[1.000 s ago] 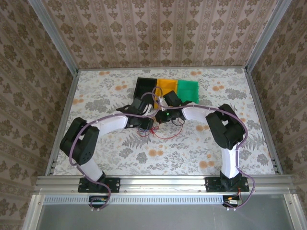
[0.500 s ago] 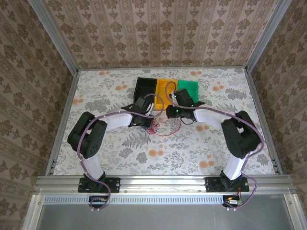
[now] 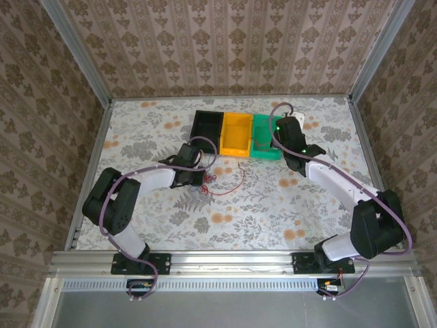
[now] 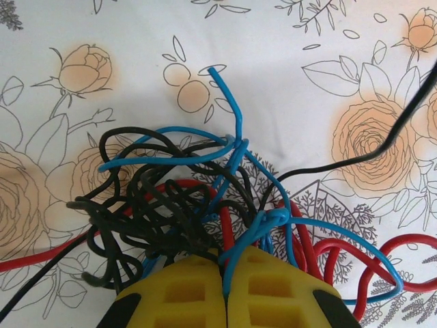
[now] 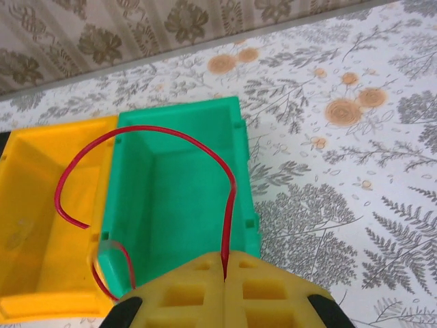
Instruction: Untangle the cables
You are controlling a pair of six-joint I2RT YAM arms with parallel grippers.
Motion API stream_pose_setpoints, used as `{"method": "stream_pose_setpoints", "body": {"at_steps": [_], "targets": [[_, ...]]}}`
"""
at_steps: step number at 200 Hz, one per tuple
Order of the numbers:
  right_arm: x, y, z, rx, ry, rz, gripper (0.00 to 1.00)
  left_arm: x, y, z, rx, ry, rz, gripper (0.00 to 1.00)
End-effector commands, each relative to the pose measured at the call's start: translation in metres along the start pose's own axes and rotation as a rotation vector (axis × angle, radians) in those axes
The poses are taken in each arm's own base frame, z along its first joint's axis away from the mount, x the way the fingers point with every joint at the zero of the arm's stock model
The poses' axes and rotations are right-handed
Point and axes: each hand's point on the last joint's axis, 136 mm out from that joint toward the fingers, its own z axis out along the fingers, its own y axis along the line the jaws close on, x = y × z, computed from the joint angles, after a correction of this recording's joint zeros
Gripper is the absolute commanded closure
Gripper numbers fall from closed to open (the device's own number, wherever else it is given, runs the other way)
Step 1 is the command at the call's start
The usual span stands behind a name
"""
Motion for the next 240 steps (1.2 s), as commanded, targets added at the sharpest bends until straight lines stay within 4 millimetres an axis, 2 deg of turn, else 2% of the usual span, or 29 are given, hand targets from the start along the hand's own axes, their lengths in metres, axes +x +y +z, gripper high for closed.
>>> {"method": "stream_pose_setpoints", "body": {"at_steps": [1, 20, 50, 71, 114, 133, 160, 191, 240], "targets": [[-0.018, -0.006, -0.007, 0.014, -0.039, 0.019, 1.0, 0.027, 0.014, 0.005, -0.055, 0.102, -0.016, 1.0], [-0.026, -0.004, -0.003, 0.009, -0.04, 0.011, 1.0, 0.018, 0.007, 0.003, -0.045, 0.083, 0.009, 1.0], [-0.029, -0.002, 0.017, 0.04, -0.015, -0.015, 1.0, 0.007, -0.001, 0.0, -0.023, 0.055, 0.023, 1.0], [-0.032, 0.001, 0.034, 0.078, 0.002, -0.044, 1.0, 0.007, -0.002, -0.001, -0.024, 0.051, 0.031, 1.0], [-0.023, -0.003, 0.067, 0.195, 0.058, -0.111, 1.0, 0.007, -0.002, -0.003, -0.026, 0.045, 0.031, 1.0], [-0.011, -0.001, 0.08, 0.201, 0.103, -0.134, 1.0, 0.007, -0.002, -0.003, -0.025, 0.043, 0.034, 1.0], [0.019, 0.009, 0.1, 0.172, 0.229, -0.166, 1.0, 0.007, -0.003, -0.002, -0.018, 0.046, 0.037, 1.0], [0.045, 0.014, 0.118, 0.16, 0.325, -0.185, 1.0, 0.006, -0.004, 0.0, -0.021, 0.048, 0.038, 1.0], [0.071, 0.02, 0.137, 0.157, 0.407, -0.208, 1.0, 0.005, -0.009, -0.001, -0.018, 0.041, 0.063, 1.0]]}}
